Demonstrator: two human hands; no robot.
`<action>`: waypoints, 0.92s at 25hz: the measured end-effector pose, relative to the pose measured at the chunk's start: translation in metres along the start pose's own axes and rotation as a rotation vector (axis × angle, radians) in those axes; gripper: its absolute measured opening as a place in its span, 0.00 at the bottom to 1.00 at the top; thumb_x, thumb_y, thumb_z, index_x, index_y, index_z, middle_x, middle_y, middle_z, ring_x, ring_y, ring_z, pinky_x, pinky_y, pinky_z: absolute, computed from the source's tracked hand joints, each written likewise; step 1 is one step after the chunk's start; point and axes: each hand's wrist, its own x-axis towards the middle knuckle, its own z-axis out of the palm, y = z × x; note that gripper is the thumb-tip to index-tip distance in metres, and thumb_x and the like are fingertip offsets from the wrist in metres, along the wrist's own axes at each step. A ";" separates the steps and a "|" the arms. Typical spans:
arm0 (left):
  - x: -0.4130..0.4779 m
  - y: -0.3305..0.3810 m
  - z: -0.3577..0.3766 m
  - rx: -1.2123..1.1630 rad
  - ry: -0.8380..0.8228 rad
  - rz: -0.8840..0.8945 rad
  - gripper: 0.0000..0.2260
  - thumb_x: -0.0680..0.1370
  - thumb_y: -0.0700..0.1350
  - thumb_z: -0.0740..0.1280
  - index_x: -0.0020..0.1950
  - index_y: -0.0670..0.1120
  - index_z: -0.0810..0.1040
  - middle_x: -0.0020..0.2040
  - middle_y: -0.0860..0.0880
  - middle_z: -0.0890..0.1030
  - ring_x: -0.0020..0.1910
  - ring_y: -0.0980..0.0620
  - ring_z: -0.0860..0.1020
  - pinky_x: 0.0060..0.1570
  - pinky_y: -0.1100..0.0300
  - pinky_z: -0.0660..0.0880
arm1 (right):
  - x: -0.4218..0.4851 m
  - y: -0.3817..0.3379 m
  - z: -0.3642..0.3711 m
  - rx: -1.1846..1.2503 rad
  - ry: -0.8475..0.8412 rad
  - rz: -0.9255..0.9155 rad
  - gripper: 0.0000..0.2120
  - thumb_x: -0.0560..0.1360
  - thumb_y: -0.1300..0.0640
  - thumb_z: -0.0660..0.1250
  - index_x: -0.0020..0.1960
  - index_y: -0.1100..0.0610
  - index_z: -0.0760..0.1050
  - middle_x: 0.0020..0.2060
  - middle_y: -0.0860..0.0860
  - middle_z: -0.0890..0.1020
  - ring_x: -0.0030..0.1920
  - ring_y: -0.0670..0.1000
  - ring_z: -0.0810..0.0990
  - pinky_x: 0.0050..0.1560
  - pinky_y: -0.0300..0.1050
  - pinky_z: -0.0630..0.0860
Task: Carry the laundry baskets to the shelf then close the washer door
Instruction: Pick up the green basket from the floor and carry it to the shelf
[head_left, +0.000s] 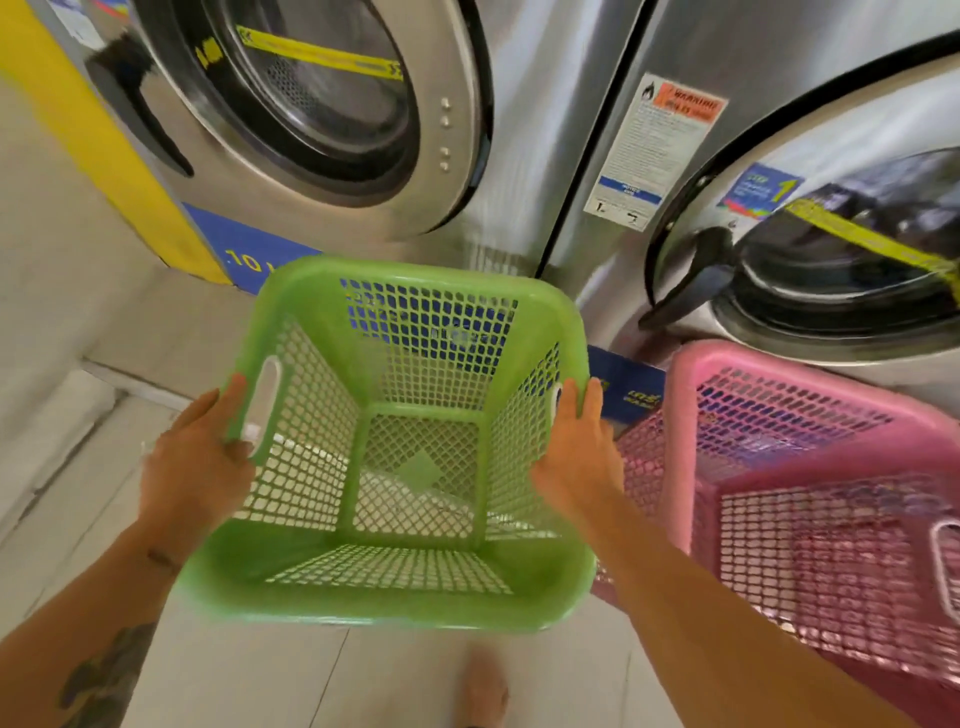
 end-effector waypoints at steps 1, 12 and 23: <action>-0.011 -0.007 -0.006 -0.008 -0.012 -0.014 0.34 0.72 0.36 0.69 0.75 0.56 0.65 0.71 0.45 0.72 0.62 0.36 0.76 0.58 0.42 0.74 | -0.011 -0.003 0.001 -0.018 -0.017 0.000 0.47 0.68 0.61 0.72 0.78 0.56 0.46 0.78 0.57 0.43 0.67 0.67 0.69 0.60 0.58 0.73; -0.151 -0.192 -0.052 -0.278 0.140 -0.143 0.31 0.73 0.32 0.65 0.75 0.50 0.68 0.73 0.49 0.71 0.69 0.45 0.72 0.68 0.51 0.68 | -0.188 -0.078 0.135 0.020 0.063 -0.142 0.36 0.62 0.67 0.64 0.69 0.55 0.61 0.71 0.57 0.61 0.54 0.67 0.78 0.46 0.57 0.75; -0.201 -0.329 -0.009 -0.193 -0.025 -0.224 0.36 0.73 0.28 0.61 0.78 0.50 0.58 0.76 0.51 0.64 0.64 0.49 0.73 0.53 0.58 0.73 | -0.244 -0.128 0.276 -0.071 -0.180 -0.119 0.39 0.67 0.66 0.67 0.74 0.56 0.54 0.74 0.56 0.55 0.51 0.66 0.79 0.41 0.52 0.75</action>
